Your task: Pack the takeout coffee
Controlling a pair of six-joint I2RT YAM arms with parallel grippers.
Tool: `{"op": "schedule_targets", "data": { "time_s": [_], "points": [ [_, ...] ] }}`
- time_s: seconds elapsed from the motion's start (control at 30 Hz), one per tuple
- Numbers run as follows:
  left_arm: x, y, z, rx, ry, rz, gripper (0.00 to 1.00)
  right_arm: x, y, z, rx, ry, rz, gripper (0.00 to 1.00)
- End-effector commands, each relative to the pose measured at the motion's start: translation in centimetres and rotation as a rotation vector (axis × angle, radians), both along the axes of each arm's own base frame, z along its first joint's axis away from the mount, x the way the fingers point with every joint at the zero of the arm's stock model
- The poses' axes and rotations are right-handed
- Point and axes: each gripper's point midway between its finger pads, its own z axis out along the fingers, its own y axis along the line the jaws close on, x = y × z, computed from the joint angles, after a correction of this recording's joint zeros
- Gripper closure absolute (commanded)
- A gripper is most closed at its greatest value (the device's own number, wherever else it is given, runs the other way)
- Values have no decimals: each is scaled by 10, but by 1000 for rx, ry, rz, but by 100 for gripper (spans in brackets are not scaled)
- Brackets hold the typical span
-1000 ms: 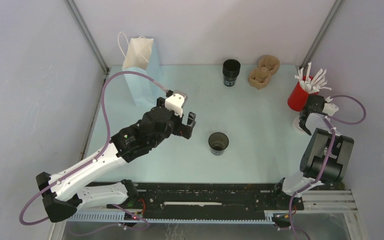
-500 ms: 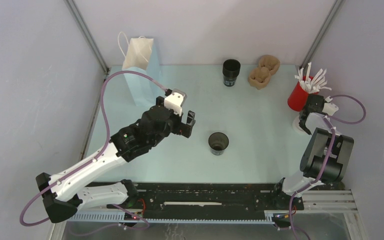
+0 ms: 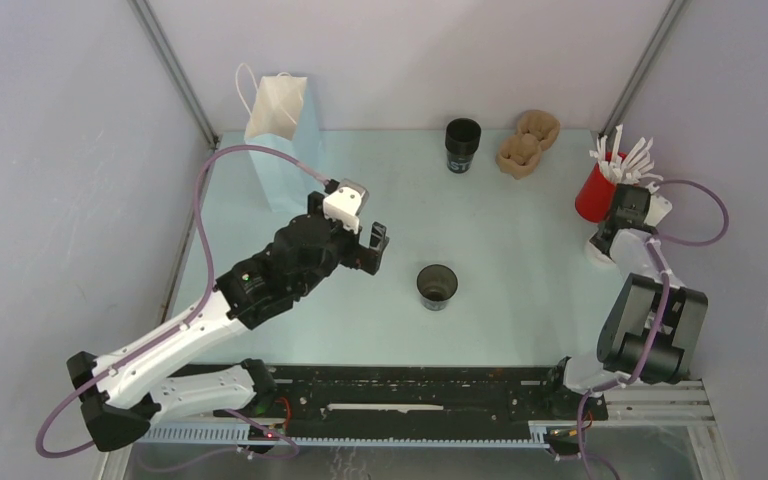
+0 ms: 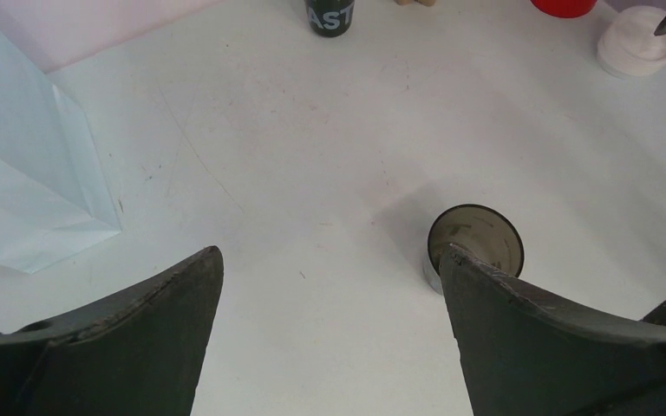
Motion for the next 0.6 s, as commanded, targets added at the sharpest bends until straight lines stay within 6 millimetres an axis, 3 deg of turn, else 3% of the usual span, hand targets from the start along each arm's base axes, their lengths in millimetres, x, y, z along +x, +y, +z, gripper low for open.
{"op": "schedule_targets", "data": {
  "time_s": [0.0,0.07,0.13,0.17,0.33,0.57],
  "points": [
    [4,-3,6,-15,-74,-27,0,13,10,31,-1,-117,90,50],
    [3,-4,8,-39,-98,-36,0,18,18,34,25,-143,125,40],
    [0,-3,11,-49,-113,-51,0,29,29,32,74,-174,189,9],
    [-2,0,14,-48,-120,-54,0,33,35,30,95,-178,220,2],
    [-6,15,19,-54,-154,-33,0,48,53,20,149,-191,302,5],
    [-11,18,11,-51,-165,-41,0,55,37,23,148,-240,284,14]
  ]
}}
